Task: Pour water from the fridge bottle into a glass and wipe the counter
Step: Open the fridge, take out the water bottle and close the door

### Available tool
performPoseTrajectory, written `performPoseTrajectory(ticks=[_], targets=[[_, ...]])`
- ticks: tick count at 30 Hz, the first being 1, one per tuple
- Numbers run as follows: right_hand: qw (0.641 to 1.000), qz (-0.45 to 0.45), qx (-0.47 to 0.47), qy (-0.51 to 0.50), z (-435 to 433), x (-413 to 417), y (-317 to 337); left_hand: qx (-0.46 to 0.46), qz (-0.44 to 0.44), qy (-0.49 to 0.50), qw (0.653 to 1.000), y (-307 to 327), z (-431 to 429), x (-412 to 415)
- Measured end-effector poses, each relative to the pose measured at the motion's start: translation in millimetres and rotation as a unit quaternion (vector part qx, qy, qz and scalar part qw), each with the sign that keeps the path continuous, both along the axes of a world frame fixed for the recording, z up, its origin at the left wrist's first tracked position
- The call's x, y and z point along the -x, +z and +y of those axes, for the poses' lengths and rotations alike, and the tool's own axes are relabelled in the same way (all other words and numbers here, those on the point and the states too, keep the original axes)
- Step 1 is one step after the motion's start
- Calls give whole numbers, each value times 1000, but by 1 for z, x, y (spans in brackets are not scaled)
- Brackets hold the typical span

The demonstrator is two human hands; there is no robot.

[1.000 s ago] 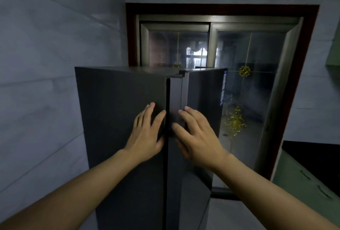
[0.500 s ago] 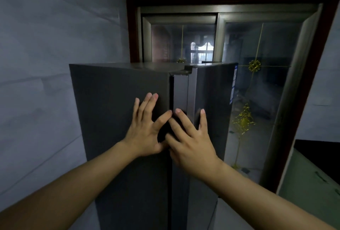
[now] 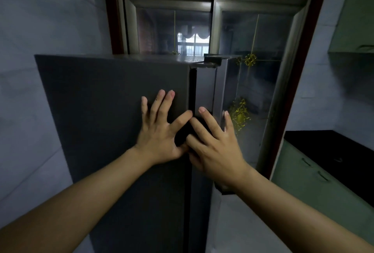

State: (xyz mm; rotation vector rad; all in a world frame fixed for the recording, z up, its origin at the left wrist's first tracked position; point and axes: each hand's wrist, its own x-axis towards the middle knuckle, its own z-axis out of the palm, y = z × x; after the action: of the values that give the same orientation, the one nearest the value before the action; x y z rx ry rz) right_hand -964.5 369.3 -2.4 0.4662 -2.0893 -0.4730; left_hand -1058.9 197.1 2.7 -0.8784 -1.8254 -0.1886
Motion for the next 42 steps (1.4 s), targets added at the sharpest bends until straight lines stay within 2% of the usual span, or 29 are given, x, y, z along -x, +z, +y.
performPoseTrajectory(ticks=[7,10,14,24,28,31,34,39,42], targets=[[994,103,40,23,64,-28,-18,1,9,9,1000,-3,4,5],[988,125,87,-7,105,-50,-29,-6,20,9,1000,-7,12,9],[981,118,141,-63,147,-79,-38,-32,21,2,999,-11,17,10],[946,15,228,-231,184,-114,-31,-40,1,-2,999,-10,17,3],[939,44,260,-221,173,-106,-28,-39,-2,11,999,-10,17,0],[957,58,238,-155,155,-88,-17,-31,-9,31,999,-10,17,-5],[966,10,231,-113,134,-62,6,-22,-31,62,997,-9,17,-12],[940,-137,233,-208,138,-28,31,-31,-79,93,992,-7,22,-30],[934,-174,220,-220,155,-24,32,-71,-93,99,988,-8,33,-46]])
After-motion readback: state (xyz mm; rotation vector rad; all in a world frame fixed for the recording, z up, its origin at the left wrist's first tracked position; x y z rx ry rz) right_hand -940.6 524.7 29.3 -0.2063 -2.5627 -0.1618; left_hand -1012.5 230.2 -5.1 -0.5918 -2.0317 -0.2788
